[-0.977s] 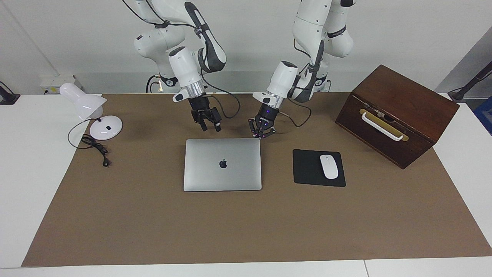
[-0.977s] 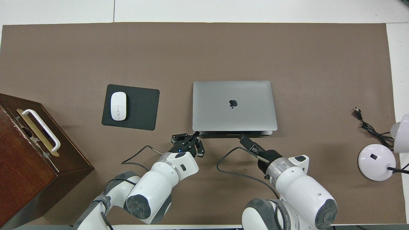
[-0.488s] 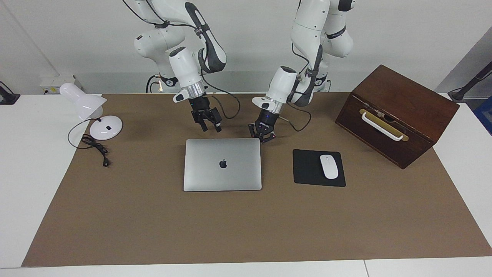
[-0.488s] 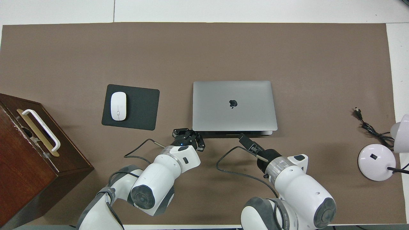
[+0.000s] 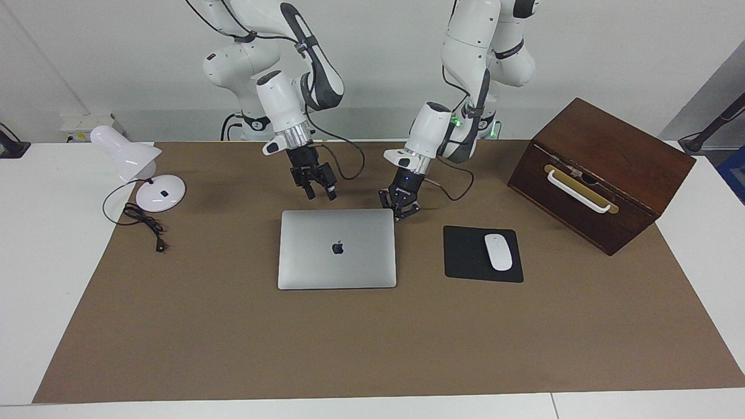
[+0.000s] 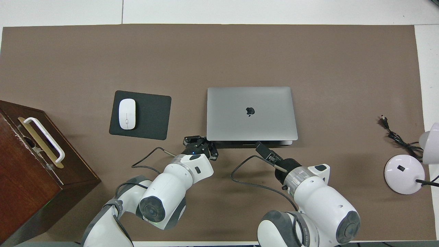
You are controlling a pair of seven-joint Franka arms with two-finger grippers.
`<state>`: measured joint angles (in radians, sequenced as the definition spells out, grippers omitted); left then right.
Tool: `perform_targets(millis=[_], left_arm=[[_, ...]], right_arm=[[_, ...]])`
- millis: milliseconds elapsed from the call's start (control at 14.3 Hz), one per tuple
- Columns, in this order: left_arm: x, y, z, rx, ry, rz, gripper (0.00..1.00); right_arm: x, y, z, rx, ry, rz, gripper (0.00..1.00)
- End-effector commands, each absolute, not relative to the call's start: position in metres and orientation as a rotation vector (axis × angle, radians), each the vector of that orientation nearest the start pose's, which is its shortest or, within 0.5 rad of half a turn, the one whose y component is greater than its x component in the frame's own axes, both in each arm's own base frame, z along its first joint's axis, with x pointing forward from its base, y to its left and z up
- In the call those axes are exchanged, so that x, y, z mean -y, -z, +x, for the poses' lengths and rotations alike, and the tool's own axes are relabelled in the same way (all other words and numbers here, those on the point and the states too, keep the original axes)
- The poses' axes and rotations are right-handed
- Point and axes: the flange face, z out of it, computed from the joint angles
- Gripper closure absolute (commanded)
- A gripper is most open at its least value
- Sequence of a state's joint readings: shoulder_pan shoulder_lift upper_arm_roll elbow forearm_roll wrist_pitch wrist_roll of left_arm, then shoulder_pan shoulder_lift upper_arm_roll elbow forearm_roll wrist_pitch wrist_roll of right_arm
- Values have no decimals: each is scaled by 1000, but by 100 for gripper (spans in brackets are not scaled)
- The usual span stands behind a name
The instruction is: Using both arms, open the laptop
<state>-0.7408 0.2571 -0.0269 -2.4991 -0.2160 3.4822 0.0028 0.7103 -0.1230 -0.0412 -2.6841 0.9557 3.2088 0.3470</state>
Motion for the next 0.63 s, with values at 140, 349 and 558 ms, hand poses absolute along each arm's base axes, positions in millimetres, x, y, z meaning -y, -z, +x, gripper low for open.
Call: perform_targets(millis=[140, 349, 558], left_arm=[[346, -261, 393, -882, 1134, -3094, 100], [351, -258, 392, -882, 1130, -3099, 100], [351, -256, 391, -892, 1126, -3095, 100]], right_arm=[[-205, -321, 390, -865, 527, -2464, 0], [-208, -316, 399, -874, 527, -2468, 0], [-214, -320, 412, -878, 536, -2453, 0]])
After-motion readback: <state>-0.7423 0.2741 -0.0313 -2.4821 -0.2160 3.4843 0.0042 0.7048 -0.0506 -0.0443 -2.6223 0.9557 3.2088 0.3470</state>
